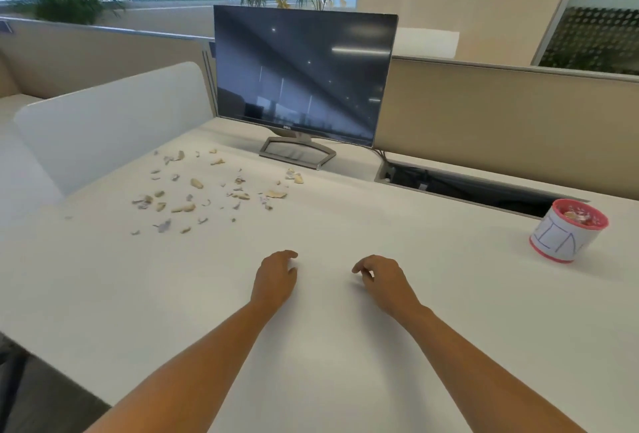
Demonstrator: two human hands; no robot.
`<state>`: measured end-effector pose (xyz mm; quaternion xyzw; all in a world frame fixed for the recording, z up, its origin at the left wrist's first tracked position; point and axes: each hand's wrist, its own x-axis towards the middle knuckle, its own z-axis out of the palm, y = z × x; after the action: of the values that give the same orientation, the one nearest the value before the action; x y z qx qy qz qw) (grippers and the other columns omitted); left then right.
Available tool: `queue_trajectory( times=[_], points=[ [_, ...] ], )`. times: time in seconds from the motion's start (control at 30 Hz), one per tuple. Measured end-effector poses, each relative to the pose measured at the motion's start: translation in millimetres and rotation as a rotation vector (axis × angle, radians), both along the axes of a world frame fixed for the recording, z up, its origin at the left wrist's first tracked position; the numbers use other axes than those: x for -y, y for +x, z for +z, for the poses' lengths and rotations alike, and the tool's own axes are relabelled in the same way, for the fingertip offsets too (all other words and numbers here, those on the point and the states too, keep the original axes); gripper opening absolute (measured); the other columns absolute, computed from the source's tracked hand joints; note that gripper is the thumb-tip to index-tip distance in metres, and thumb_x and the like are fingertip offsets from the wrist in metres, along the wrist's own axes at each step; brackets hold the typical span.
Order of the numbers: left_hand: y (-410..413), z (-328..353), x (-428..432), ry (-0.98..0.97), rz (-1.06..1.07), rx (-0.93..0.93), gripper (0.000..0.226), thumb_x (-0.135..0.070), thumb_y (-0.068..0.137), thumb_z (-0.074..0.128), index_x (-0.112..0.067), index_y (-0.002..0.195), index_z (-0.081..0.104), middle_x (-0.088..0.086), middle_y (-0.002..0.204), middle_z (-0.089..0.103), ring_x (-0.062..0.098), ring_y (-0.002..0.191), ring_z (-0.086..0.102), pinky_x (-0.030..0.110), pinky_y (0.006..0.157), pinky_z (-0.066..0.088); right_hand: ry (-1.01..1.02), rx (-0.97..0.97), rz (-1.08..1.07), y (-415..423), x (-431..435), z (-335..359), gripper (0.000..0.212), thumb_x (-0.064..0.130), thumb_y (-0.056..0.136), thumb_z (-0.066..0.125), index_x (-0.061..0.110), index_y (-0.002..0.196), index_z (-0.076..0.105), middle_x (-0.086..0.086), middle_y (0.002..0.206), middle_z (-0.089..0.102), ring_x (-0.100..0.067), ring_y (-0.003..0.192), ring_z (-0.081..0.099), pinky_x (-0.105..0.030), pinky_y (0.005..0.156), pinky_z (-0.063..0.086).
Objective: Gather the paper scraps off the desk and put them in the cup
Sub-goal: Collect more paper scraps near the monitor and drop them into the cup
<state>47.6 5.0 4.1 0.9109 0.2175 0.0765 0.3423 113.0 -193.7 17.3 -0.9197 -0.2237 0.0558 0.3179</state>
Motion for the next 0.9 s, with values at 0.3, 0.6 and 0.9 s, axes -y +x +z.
queue_trajectory(
  times=[0.3, 0.6, 0.9],
  points=[
    [-57, -3, -142, -0.02, 0.291, 0.11, 0.033, -0.003, 0.087, 0.053, -0.007, 0.12, 0.058, 0.01, 0.132, 0.055, 0.026, 0.124, 0.049, 0.033, 0.106, 0.034, -0.065, -0.028, 0.2, -15, -132, -2, 0.028, 0.002, 0.089, 0.043, 0.008, 0.102, 0.066, -0.004, 0.115, 0.063, -0.02, 0.107, 0.057, -0.026, 0.088, 0.041],
    [-69, -13, -236, 0.016, 0.471, 0.113, 0.058, -0.014, 0.089, 0.057, -0.001, 0.14, 0.033, 0.011, 0.155, 0.02, 0.025, 0.144, 0.018, 0.036, 0.116, 0.02, -0.181, -0.05, 0.292, -9, -231, -7, 0.036, 0.014, 0.091, 0.047, 0.015, 0.127, 0.052, -0.002, 0.148, 0.032, -0.02, 0.135, 0.035, -0.026, 0.106, 0.03],
    [-37, -14, -269, 0.032, 0.355, 0.06, 0.071, -0.027, 0.091, 0.055, -0.001, 0.146, 0.018, 0.015, 0.156, 0.016, 0.025, 0.145, 0.013, 0.035, 0.119, 0.014, -0.206, -0.143, 0.137, 3, -295, -5, 0.061, 0.028, 0.095, 0.047, 0.013, 0.146, 0.017, -0.013, 0.157, 0.002, -0.026, 0.145, 0.012, -0.037, 0.115, 0.02]
  ],
)
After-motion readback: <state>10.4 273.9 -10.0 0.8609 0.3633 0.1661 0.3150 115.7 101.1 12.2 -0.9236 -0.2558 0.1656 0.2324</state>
